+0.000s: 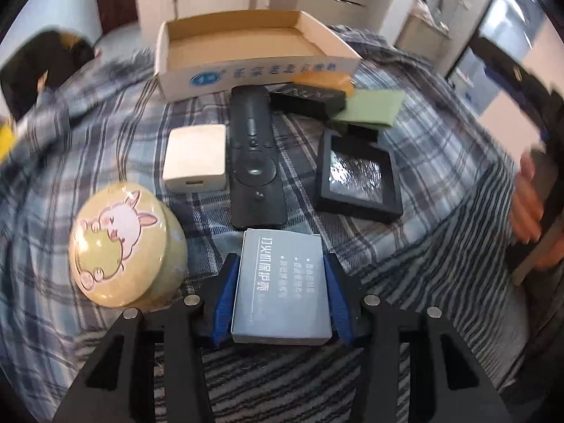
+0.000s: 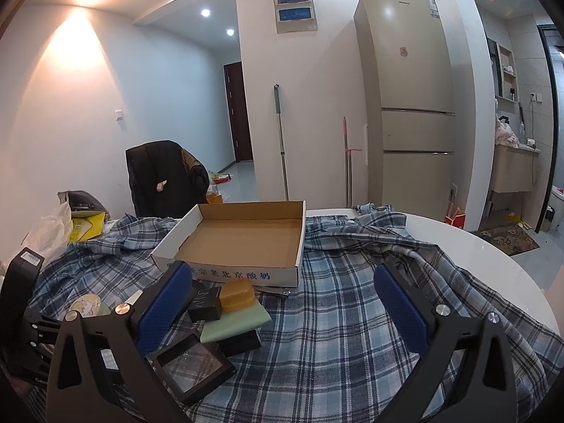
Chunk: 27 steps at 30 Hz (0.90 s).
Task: Organize rigid objects
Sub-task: 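Lift the grey case with the left tool while the right tool grasps the black UNNY box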
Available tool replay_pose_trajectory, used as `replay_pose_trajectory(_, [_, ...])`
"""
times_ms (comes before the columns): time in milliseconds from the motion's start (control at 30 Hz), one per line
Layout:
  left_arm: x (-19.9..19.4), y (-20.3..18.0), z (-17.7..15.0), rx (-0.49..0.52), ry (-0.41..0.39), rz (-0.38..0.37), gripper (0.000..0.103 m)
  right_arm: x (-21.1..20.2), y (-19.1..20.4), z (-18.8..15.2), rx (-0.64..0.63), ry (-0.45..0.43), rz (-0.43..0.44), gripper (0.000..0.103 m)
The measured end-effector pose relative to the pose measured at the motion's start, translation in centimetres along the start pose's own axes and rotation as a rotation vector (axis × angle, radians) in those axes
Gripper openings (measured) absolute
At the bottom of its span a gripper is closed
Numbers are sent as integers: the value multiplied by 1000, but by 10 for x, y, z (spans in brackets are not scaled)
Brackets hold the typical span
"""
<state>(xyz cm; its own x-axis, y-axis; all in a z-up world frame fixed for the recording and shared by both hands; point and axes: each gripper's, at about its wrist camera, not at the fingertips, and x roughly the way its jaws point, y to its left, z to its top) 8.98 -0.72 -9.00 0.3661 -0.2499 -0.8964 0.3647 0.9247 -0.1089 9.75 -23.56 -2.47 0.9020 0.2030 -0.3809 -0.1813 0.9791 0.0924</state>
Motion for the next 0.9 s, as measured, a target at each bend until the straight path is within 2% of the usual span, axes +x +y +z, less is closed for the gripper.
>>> replay_pose_trajectory(67, [8,-10,-1,61,32,60,50,1,0,0,3,8,5,103])
replay_pose_trajectory(200, [5,-1,0,-11,6,53,49,4,0,-1,6,24,8,103])
replay_pose_trajectory(367, [-25,2,6,-17,-166,88,49,6,-1,-1,11,31,0,103])
replay_pose_trajectory(467, [-44,-6,12,-2,-275,138,49,6,-3,-1,16,32,-8,103])
replay_pose_trajectory(600, [-67,-18,27,15,-467,193,49,7,-5,-1,22,35,-13,103])
replay_pose_trajectory(633, [-75,-23,32,18,-549,210,49,7,-5,-1,23,36,-12,103])
replay_pose_trajectory(733, [-91,-32,40,38,-724,247,49,8,-5,-1,16,41,6,103])
replay_pose_trajectory(833, [-99,-34,46,28,-830,256,49,11,1,-2,-22,61,35,103])
replay_pose_trajectory(900, [-95,-31,47,3,-851,242,49,14,8,-5,-64,80,63,103])
